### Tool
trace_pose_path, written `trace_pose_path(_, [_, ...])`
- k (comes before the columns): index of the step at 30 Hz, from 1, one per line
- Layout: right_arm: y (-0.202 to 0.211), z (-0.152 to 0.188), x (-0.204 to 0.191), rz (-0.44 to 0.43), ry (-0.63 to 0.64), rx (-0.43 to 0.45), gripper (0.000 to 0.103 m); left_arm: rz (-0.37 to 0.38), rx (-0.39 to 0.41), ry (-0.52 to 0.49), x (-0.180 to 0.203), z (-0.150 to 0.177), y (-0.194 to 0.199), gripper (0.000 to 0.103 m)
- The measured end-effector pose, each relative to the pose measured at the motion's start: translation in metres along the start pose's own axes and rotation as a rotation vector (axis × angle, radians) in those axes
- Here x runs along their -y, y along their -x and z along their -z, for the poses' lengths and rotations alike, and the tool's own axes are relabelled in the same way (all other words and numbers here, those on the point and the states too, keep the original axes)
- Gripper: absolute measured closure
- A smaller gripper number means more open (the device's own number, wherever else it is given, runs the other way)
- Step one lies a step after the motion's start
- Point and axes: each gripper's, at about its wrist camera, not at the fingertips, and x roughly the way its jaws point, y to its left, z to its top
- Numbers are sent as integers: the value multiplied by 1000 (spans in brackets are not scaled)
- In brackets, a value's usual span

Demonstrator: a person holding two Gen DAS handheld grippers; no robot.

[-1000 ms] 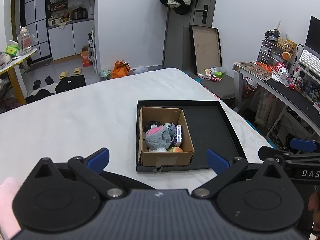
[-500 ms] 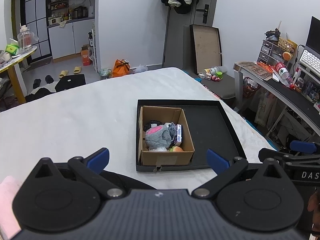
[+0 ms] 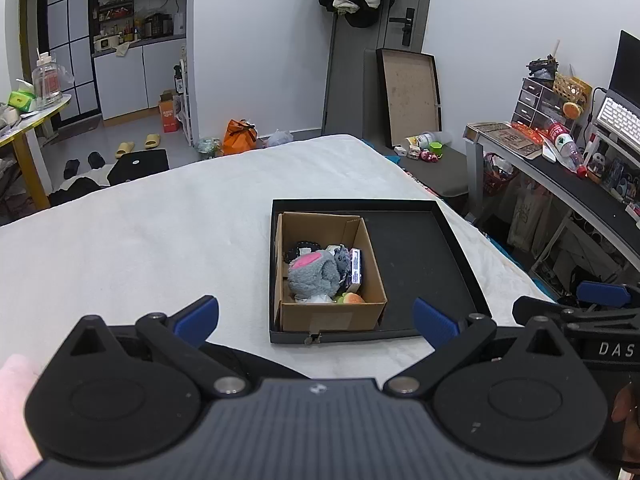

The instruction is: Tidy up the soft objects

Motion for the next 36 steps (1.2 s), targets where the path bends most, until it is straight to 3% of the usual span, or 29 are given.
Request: trace_pose_path(36, [-7,5,-2,22,24,-22,0,8,-21,8,-3,5,-7,0])
